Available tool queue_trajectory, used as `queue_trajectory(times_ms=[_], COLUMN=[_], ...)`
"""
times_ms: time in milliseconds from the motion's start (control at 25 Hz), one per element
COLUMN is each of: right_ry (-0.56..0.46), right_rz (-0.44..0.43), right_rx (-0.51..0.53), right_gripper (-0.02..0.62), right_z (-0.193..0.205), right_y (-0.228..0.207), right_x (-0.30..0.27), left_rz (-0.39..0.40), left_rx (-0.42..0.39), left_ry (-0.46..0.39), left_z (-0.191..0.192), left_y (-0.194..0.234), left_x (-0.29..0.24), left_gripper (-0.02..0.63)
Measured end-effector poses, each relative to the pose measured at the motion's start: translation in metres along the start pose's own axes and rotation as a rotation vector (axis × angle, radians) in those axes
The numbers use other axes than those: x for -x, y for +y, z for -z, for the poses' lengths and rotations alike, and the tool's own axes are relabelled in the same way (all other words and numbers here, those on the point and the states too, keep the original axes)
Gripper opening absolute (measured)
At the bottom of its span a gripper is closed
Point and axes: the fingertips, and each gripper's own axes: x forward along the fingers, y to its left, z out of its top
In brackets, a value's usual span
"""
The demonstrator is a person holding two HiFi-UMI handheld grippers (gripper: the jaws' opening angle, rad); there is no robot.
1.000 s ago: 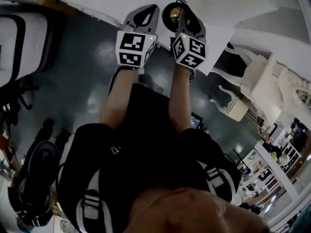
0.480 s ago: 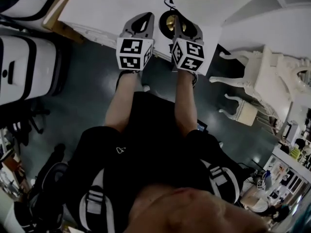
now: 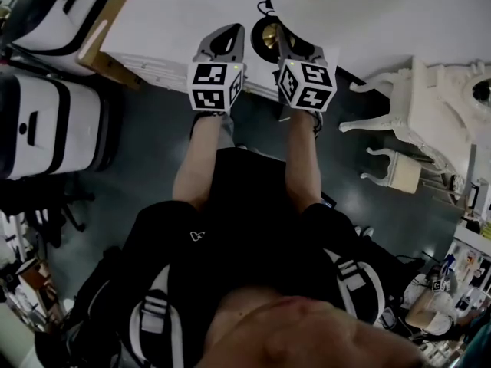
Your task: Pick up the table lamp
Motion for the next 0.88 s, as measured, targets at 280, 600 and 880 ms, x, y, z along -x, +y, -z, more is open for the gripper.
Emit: queue_trajectory(times_ms=[280,600,880], right_ry=[-0.004,0.014,0.038], right_rz=[0.008,0.015,0.014], right_rx=[-0.008,0.000,-0.007], right_gripper=[0.110,0.110,0.110], right_z=[-0.003,0.000,0.006], right_y=[-0.008,-0.006,-0.006], right_x=[0.014,0.016,0.012], left_rz=[0.025,0.029,0.023], left_rx=[-0.022,-0.027,-0.021], left_ry=[-0.006,-0.006,-0.004], left_z=[-0.003,-0.004,-0.002], left_y=[-0.018,-0.019,-0.014], left_x=[0.005,0.010,0.010], left_gripper=[0.009,0.009,0.009])
